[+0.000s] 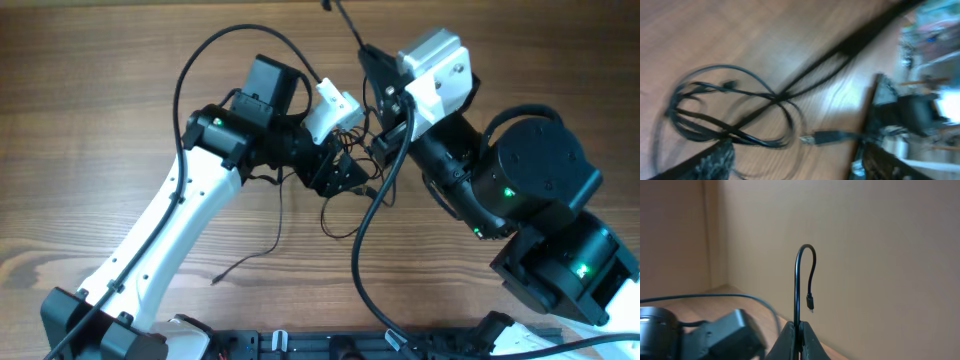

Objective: Untangle cables

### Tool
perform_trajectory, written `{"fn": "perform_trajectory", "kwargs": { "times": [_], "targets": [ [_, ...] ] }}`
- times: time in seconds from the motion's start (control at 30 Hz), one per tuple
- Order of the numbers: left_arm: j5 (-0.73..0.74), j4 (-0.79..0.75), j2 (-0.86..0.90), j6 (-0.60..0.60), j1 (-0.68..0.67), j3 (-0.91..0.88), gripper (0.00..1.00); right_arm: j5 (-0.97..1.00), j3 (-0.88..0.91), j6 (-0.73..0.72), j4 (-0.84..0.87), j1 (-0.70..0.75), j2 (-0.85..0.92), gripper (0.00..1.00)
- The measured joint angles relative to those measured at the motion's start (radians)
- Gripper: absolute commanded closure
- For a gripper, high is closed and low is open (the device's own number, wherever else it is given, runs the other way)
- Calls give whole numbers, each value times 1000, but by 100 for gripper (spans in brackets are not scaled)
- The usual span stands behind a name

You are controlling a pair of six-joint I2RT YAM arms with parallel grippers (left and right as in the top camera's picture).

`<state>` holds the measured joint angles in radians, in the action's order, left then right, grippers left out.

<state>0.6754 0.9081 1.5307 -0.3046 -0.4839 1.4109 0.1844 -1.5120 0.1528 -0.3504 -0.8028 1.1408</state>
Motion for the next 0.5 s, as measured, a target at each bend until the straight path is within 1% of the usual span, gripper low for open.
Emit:
{"fn": "perform_trajectory", "kwargs": {
  "times": [0.07, 0.1, 0.13, 0.27, 0.33, 0.37, 0.43, 0.5],
  "targets": [
    [-84, -63, 5, 8, -19, 0, 21, -64, 0, -8, 0, 0, 0, 96],
    [-134, -97, 15, 28, -19, 0, 25, -82, 0, -12, 0, 0, -1, 96],
    [-171, -122, 27, 53, -19, 0, 25, -92, 0, -18, 0, 0, -3, 96],
    [-441, -231, 127, 243, -19, 0, 27, -114, 0, -32, -10, 0, -77, 96],
    [-541, -232, 155, 302, -18, 0, 26, -80, 0, -19, -37, 0, -133, 96],
    [-597, -224, 165, 331, -12, 0, 27, -21, 0, -5, -54, 0, -165, 96],
    [-674, -177, 171, 365, 27, 0, 30, 221, -3, 10, -90, 0, -198, 96],
    [-716, -114, 172, 376, 82, 0, 35, 433, -3, 14, -112, 0, -195, 96]
  ]
}}
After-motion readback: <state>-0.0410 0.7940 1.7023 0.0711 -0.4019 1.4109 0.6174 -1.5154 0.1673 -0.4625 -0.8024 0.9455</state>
